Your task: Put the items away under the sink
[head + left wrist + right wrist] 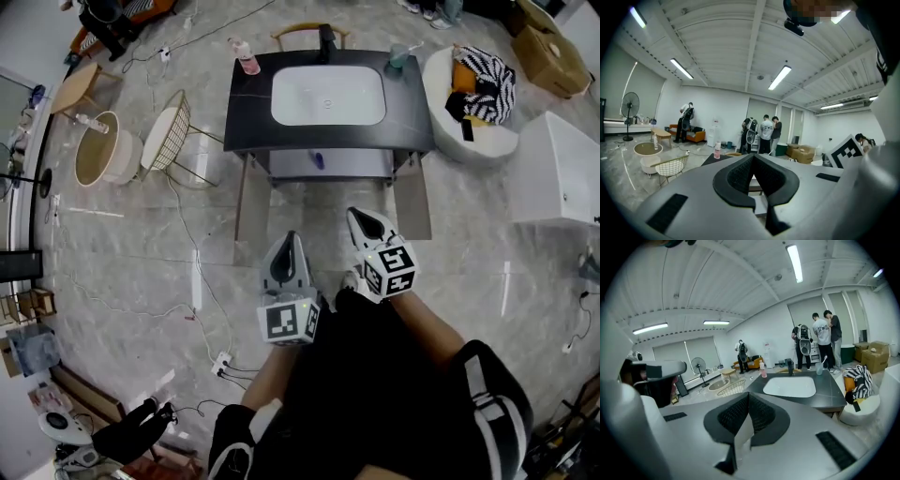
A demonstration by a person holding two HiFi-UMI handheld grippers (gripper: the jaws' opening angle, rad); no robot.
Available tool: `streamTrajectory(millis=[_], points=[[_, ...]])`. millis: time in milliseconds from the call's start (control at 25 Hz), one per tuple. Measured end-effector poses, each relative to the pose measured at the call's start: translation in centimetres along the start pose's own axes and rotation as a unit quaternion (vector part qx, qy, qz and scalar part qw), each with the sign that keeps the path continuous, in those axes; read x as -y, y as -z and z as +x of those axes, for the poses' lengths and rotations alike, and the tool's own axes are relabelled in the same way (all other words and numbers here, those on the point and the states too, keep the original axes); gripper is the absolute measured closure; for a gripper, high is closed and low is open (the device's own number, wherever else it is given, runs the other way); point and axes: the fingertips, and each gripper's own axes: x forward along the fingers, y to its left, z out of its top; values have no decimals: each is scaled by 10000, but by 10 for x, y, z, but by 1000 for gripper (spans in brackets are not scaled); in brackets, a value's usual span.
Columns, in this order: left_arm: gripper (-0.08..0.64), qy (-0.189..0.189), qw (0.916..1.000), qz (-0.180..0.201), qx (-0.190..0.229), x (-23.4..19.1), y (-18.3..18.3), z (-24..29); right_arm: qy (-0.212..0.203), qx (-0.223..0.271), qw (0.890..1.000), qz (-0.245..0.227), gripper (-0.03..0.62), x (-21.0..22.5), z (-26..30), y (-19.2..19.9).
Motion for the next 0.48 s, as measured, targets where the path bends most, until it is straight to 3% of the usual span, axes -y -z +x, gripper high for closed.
streamTrajectory(millis=[240,480], points=[[546,294,9995,76,91,0,-13,-30,-44,658,9976,-217,581,-53,-50,-38],[546,315,9994,75,148,-14,-9,-43,144,932,9951,-281,581,-78,-70,-38]])
